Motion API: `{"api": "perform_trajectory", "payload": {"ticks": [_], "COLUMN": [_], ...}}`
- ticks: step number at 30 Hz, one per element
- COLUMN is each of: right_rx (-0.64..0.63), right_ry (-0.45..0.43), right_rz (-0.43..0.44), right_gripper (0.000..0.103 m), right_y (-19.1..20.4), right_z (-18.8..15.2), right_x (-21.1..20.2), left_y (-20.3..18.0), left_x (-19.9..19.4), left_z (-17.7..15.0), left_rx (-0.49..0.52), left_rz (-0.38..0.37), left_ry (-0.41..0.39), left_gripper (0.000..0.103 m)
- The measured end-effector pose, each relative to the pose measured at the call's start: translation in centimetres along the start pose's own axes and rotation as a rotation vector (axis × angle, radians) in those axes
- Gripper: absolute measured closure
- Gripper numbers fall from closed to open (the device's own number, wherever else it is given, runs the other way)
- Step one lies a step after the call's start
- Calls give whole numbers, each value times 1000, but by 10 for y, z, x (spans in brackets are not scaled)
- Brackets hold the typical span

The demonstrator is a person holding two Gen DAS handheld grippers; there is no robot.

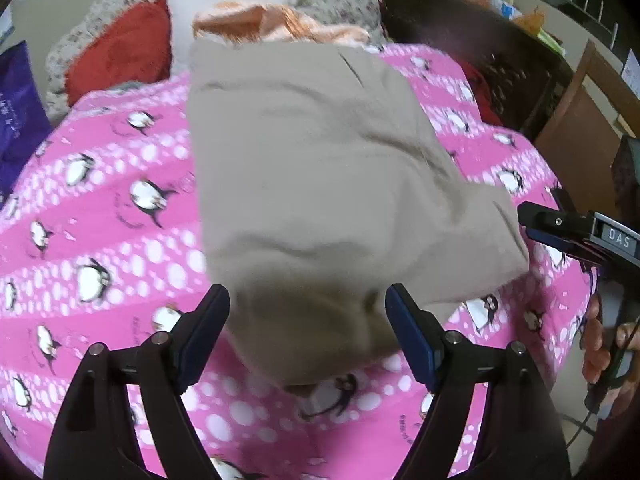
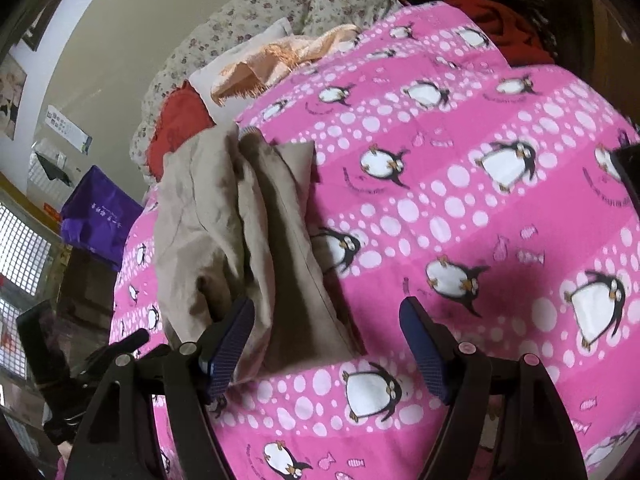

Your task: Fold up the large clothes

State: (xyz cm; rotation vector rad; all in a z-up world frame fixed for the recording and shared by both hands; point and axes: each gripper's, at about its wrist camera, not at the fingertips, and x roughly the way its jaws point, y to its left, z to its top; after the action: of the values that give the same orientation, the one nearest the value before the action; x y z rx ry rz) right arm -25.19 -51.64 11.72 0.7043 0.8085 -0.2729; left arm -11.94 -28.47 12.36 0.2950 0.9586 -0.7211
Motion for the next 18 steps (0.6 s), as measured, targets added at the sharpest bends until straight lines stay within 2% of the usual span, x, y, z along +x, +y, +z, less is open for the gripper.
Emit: {"api": "perform_trajectory", "payload": {"ticks": [8,18], "right_rx": [-49,-126], "right_ry": [-24,-3], "right_rz": [39,32], "right_gripper": [26,26], "right_y": [25,40], "right_z": [17,27], "right_x": [8,27], "left_y": [28,41], "left_x": [9,18], "left_z": [5,11], "left_rx": [-145,-201], "left_rz": [-21,-28], "left_ry": [29,33], "left_gripper": [23,22]}}
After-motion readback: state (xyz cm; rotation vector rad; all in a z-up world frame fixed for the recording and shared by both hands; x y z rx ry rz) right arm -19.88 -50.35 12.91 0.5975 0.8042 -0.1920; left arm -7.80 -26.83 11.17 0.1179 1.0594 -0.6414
